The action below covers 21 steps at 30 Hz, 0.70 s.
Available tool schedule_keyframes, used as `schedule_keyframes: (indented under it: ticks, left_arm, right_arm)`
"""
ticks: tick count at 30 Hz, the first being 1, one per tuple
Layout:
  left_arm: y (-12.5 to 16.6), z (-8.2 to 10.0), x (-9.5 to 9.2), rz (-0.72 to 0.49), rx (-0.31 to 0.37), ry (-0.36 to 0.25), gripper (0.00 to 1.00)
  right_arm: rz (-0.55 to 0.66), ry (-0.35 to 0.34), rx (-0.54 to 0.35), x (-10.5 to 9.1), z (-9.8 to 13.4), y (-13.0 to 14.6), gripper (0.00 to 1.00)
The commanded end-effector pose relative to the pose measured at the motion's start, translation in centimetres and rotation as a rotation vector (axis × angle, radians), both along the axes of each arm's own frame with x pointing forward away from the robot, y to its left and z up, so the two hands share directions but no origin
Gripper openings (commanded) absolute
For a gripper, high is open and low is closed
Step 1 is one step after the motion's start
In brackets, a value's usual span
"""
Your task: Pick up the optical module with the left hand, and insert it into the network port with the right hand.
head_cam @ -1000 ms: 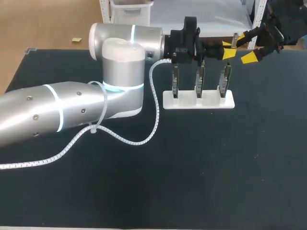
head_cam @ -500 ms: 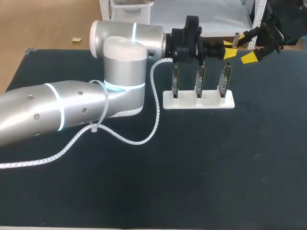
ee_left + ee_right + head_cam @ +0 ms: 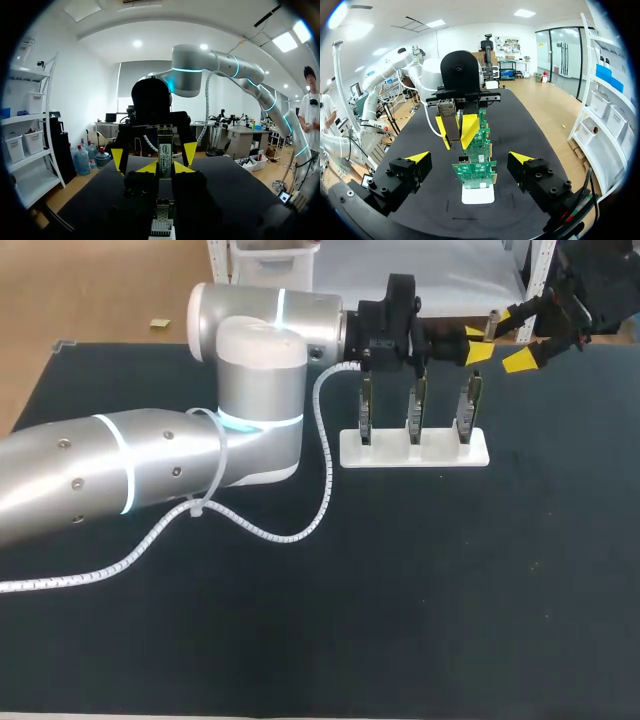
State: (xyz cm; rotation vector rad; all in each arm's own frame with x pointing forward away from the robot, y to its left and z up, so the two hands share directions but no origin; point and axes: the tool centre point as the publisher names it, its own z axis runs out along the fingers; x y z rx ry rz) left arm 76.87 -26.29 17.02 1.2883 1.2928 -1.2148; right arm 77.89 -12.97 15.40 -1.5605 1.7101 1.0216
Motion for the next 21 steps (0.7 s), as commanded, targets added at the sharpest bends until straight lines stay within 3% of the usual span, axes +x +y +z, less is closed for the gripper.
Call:
schedule_keyframes:
  ticks: [1, 21]
  left_arm:
    - [-0.01, -0.13, -0.02, 0.005, -0.002, 0.0, 0.0]
    - [-0.05, -0.45, 0.03, 0.016, -0.013, 0.002, 0.0]
  right_arm:
    - [0.001, 0.001, 0.001, 0.12, -0.02, 0.0, 1.0]
    - [-0.005, -0.007, -0.003, 0.28, 0.12, -0.06, 1.0]
